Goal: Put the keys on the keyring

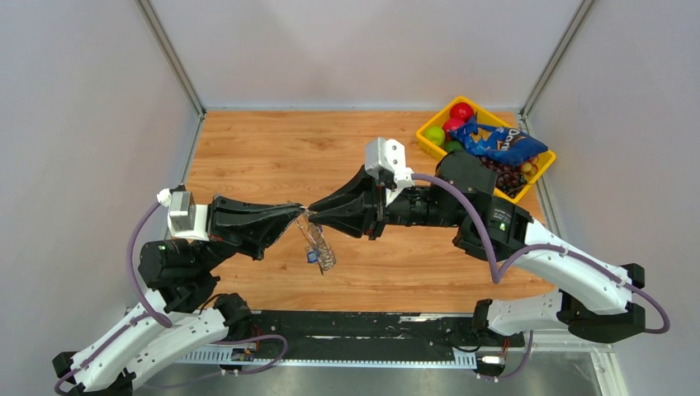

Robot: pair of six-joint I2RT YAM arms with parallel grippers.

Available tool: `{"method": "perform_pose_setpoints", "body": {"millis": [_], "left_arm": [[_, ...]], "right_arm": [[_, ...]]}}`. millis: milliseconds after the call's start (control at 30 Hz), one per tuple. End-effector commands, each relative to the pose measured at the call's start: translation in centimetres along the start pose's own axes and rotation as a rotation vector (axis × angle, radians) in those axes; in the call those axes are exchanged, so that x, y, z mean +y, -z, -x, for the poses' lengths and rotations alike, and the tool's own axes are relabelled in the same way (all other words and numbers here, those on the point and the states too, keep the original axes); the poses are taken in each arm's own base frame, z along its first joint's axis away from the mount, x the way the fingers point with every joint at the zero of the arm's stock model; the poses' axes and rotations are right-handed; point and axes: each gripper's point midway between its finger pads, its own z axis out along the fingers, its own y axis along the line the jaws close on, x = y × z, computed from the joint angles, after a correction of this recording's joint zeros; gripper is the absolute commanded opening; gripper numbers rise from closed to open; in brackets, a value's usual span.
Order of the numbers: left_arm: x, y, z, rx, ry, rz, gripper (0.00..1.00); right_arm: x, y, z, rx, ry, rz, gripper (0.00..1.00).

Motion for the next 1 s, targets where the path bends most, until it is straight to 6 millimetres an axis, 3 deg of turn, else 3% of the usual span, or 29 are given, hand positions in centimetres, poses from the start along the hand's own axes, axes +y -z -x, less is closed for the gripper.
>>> {"method": "perform_pose_setpoints", "body": {"millis": [0, 333, 667, 733, 833, 967], "left_arm": [[-0.4, -0.1, 1.4, -0.048, -0.032, -0.013, 0.00], [-1.0, 0.0, 1.8, -0.059, -0.038, -0.036, 0.00], [-1.0, 0.1, 1.9, -0.065, -0.040, -0.038, 0.00], [-1.0, 0.1, 1.9, -0.065, -0.040, -0.037, 0.00], [-1.0, 0.1, 1.8, -0.066, -0.038, -0.037, 0.00], [-1.1, 0.2, 2.0, -0.069, -0.043, -0.039, 0.00]], "right_arm": [[0.3, 0.0, 1.6, -0.051, 0.009, 0.008, 0.22], [-0.7, 0.2, 0.7, -0.035, 0.006, -0.055, 0.22], [-0.5, -0.1, 0.5, -0.031, 0.000, -0.039, 0.20], [-0.5, -0.2, 0.3, -0.025, -0.001, -0.034, 0.17], [-0.4, -0.4, 0.1, -0.021, -0.002, -0.024, 0.01], [-0.4, -0.4, 0.0, -0.019, 0.002, -0.021, 0.00]]}}
